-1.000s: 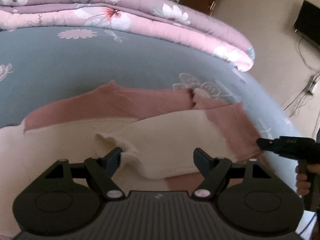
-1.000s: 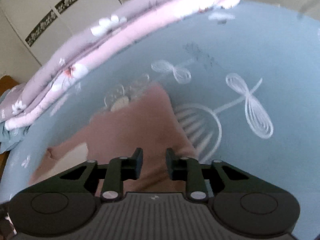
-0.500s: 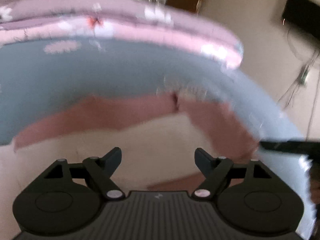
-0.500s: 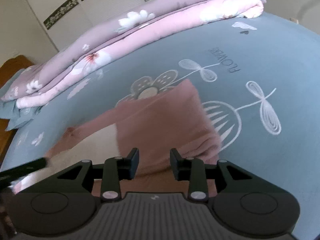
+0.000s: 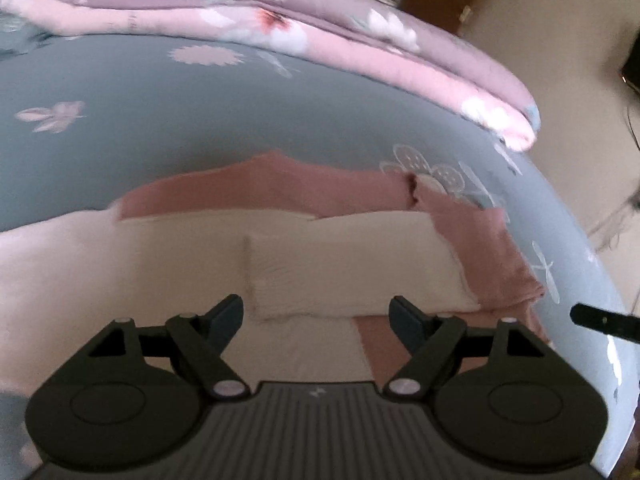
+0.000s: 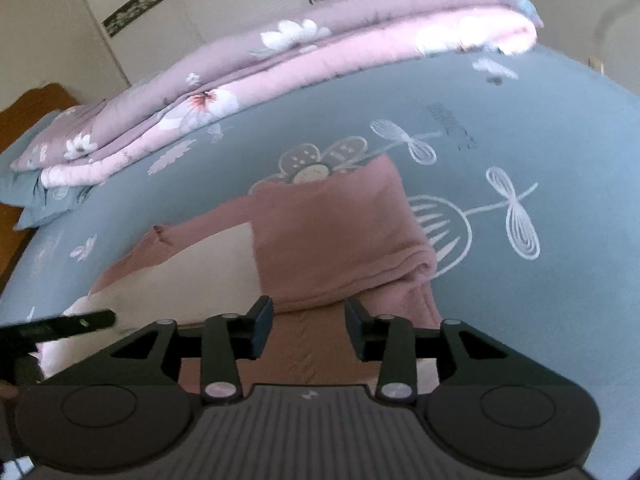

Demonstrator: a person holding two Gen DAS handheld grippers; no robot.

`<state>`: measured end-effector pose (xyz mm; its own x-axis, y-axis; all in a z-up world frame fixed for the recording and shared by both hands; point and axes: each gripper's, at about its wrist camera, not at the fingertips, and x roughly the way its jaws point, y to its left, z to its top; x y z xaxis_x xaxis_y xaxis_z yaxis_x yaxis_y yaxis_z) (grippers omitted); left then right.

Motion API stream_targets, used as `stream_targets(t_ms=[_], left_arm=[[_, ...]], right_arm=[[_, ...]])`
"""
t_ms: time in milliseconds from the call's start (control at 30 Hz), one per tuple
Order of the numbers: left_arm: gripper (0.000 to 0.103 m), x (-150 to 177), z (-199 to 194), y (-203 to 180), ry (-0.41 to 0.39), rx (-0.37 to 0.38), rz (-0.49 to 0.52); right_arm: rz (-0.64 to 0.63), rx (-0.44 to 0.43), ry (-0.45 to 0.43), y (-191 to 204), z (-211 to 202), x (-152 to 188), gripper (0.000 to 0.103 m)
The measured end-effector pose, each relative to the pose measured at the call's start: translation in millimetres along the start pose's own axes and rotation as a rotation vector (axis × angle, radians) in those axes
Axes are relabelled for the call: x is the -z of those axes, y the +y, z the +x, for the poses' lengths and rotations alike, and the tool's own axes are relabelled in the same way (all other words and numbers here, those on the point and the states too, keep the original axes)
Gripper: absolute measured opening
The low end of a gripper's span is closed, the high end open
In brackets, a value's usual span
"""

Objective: Fold clothes

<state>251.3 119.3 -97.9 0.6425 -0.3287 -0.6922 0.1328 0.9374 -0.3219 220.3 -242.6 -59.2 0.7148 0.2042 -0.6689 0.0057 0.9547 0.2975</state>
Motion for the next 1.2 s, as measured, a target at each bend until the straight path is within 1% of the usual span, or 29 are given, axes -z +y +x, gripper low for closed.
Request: stream_targets(t_ms=[167, 200, 333, 400, 433, 500, 533, 600, 633, 667, 733, 767, 833, 900, 933, 1000, 1100, 1133, 1167, 1200], left_arm=[[0.08, 20, -53, 29, 0.02, -0.119, -0.091], [0.08, 26, -64, 38, 0.026, -0.139, -0.115], [0.08, 59, -106, 66, 0.052, -0.219, -0.22], [0.08, 77, -128, 73, 0.049, -0.255, -0.279], [0.08, 85, -139, 76, 0.045, -0.265, -0.31], [0.08, 97, -156, 75, 0.027, -0.259, -0.369], [0.08, 102, -164, 73, 0.017, -0.259, -0.387], [0.08, 110, -176, 61, -0.005, -0.264, -0.392], [0.08, 113, -179, 53, -0.017, -0.257, -0.388], [0.08, 118, -181, 43, -0.031, -0.229, -0.385], [0.081, 130, -178, 20, -0.041, -0.138, -0.395], [0.081, 137, -174, 9, -0.029, -0.102, -0.402], [0.081, 152, -161, -17, 0.014, -0.075, -0.376], [0.081, 166, -145, -40, 0.072, -0.072, -0.33], [0.081, 173, -136, -47, 0.097, -0.069, -0.314], [0.081, 187, -121, -57, 0.147, -0.07, -0.293], [0.081, 206, -106, -61, 0.214, -0.101, -0.275], [0.082, 211, -105, -63, 0.223, -0.109, -0.253], [0.084, 215, -107, -65, 0.213, -0.109, -0.215], [0.084, 217, -110, -66, 0.21, -0.117, -0.183]], right_arm=[[-0.096, -0.027, -0.003, 33, -35, 4, 0.048], [-0.121, -0.03, -0.005, 41, -43, 6, 0.051], [-0.229, -0.033, -0.014, 75, -76, 19, 0.053], [-0.273, -0.054, -0.012, 91, -93, 29, 0.053], [-0.293, -0.064, -0.013, 98, -101, 33, 0.053], [-0.321, -0.086, -0.014, 108, -113, 43, 0.053], [-0.334, -0.097, -0.014, 113, -119, 48, 0.053], [-0.34, -0.118, -0.003, 116, -125, 57, 0.053], [-0.335, -0.113, 0.001, 115, -125, 63, 0.053], [-0.329, -0.107, 0.005, 114, -125, 69, 0.053], [-0.29, -0.101, 0.04, 100, -122, 83, 0.052], [-0.269, -0.099, 0.058, 93, -120, 90, 0.052], [-0.216, -0.091, 0.1, 74, -117, 104, 0.05], [-0.13, -0.082, 0.134, 49, -116, 116, 0.045], [-0.081, -0.079, 0.152, 34, -116, 122, 0.039], [-0.006, -0.066, 0.166, 10, -117, 130, 0.034], [0.047, -0.069, 0.188, -10, -115, 138, 0.034], [0.051, -0.078, 0.192, -11, -113, 139, 0.034], [0.055, -0.087, 0.195, -12, -111, 140, 0.034], [0.058, -0.097, 0.199, -12, -110, 141, 0.034]])
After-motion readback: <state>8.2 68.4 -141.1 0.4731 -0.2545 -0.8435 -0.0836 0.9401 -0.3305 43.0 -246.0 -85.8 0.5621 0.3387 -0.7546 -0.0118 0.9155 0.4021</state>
